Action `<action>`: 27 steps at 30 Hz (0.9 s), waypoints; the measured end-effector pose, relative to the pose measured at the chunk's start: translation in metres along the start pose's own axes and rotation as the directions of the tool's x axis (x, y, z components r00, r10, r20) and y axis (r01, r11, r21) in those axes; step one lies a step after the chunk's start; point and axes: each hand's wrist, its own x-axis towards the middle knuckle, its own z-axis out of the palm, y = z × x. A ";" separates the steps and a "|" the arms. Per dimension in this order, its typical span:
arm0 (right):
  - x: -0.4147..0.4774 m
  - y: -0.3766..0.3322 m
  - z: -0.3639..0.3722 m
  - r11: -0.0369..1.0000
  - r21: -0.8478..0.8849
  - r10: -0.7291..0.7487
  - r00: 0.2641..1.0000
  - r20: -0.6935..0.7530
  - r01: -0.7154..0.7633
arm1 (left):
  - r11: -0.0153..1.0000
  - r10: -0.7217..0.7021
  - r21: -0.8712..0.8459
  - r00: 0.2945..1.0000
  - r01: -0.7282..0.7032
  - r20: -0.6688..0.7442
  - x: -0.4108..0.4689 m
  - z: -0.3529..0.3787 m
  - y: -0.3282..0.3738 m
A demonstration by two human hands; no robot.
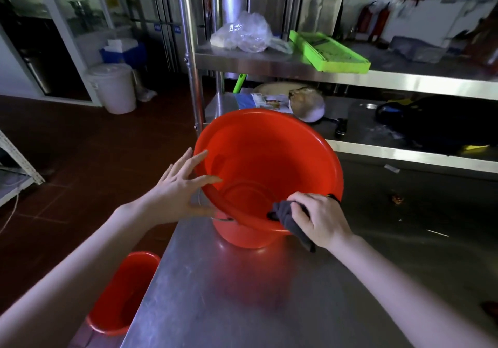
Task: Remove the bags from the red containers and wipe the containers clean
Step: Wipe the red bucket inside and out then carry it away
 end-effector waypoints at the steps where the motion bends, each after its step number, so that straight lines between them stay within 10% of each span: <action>1: 0.002 0.005 -0.002 1.000 -0.005 -0.003 1.000 -0.018 0.003 | 0.995 0.085 0.054 0.996 -0.084 -0.024 0.002 -0.002 -0.001; 13: 0.020 -0.058 0.050 0.997 -0.071 0.010 0.965 -0.261 -0.029 | 0.998 0.046 -0.012 0.897 -0.057 -0.440 0.018 0.061 0.053; 18: 0.023 0.000 0.026 0.984 -0.110 -0.161 0.968 -0.193 0.142 | 0.994 0.012 -0.097 0.905 -0.058 -0.425 0.017 0.062 0.045; 27: 0.019 0.030 0.015 0.998 0.010 0.065 0.966 -0.252 -0.065 | 0.998 0.037 -0.032 0.892 -0.058 -0.451 0.027 0.063 0.049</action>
